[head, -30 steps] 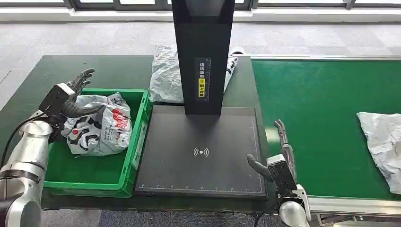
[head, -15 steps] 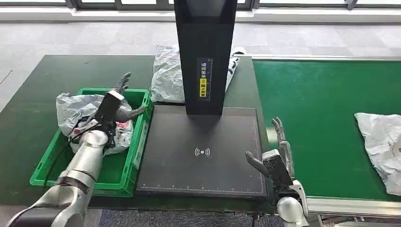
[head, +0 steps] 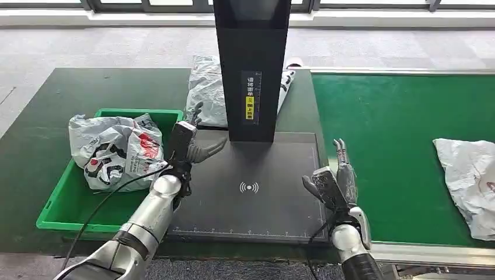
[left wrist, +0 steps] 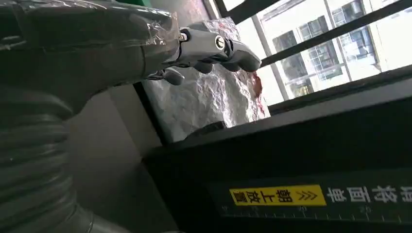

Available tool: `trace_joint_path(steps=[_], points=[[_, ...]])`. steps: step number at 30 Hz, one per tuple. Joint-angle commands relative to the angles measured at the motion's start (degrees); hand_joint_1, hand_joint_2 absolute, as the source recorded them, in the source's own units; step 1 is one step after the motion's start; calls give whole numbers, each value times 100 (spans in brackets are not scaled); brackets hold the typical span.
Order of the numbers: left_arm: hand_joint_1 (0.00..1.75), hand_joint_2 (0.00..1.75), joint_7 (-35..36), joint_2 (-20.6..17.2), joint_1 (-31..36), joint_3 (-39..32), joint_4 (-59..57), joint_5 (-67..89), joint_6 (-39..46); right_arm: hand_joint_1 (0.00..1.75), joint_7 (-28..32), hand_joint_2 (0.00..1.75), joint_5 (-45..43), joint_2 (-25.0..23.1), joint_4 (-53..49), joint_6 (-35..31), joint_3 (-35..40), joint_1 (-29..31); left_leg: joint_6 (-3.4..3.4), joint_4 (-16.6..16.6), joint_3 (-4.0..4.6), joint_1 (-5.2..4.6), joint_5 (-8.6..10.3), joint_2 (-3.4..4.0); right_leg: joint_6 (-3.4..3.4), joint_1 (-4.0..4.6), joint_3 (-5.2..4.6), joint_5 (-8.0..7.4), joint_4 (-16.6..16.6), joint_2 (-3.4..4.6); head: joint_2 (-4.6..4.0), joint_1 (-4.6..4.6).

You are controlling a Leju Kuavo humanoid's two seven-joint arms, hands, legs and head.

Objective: Moved the parcel from conveyor to table for the left to box.

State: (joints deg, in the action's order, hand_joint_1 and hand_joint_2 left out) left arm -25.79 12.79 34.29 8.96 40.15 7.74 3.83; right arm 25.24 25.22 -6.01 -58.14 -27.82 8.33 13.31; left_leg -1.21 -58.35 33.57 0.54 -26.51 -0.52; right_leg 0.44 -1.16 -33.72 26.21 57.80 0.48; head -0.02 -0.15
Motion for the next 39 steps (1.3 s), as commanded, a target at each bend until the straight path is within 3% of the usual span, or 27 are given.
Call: trace_joint_path(steps=[1, 4, 22, 23, 24, 29, 33, 39], points=[[0, 175, -144, 90, 276, 424, -578, 5, 483, 0, 157, 175, -233, -43, 1340, -9, 53, 922, 5, 9, -6, 1, 7, 13, -8, 4, 3, -10, -10, 3, 2, 0], [0, 175, -180, 173, 309, 368, -696, -226, 468, 0, 273, 175, -400, -77, 1734, 93, 42, 1310, 5, -3, 5, 1, 5, 19, -6, 3, -9, -11, 0, 11, 2, 0], [0, 175, -363, 132, 76, 316, -855, -404, 1012, 0, 209, 175, -298, -22, 2335, -419, -57, 1596, 5, 6, -6, -2, 4, 11, -5, 1, 2, -5, -6, 4, 0, 0], [0, 175, -490, 159, 47, 307, -905, -391, 1175, 0, 81, 175, -162, 115, 2685, -761, -143, 1797, 6, 10, -8, -1, 6, 14, -7, 2, 4, -9, -10, 5, 0, 0], [0, 175, -514, 171, -125, 254, -871, -385, 1497, 0, -822, 175, 1459, 287, 2914, -1218, -1192, 1820, 6, 10, -8, -3, 6, 17, -6, 1, 2, -9, -9, 8, 2, 0], [0, 175, -535, 169, -138, 255, -870, -390, 1497, 0, -729, 175, 1443, 306, 3002, -1218, -1255, 1854, 8, 9, -4, -3, 8, -2, -5, -3, 4, -6, -11, -10, 0, 0], [0, 175, -550, 165, -196, 143, -854, -446, 1597, 0, -1056, 175, 3055, 182, 2607, -1218, -2798, 1746, 6, 6, -1, -1, 6, 3, -7, -1, 0, -5, -7, -5, 0, 0], [0, 175, -510, 82, -271, 101, -733, -503, 1510, 0, -1666, 175, 4512, 633, 2774, -1218, -3921, 1506, 8, 12, -1, -4, 13, -44, -4, -1, 12, -1, -15, -52, 2, 0]])
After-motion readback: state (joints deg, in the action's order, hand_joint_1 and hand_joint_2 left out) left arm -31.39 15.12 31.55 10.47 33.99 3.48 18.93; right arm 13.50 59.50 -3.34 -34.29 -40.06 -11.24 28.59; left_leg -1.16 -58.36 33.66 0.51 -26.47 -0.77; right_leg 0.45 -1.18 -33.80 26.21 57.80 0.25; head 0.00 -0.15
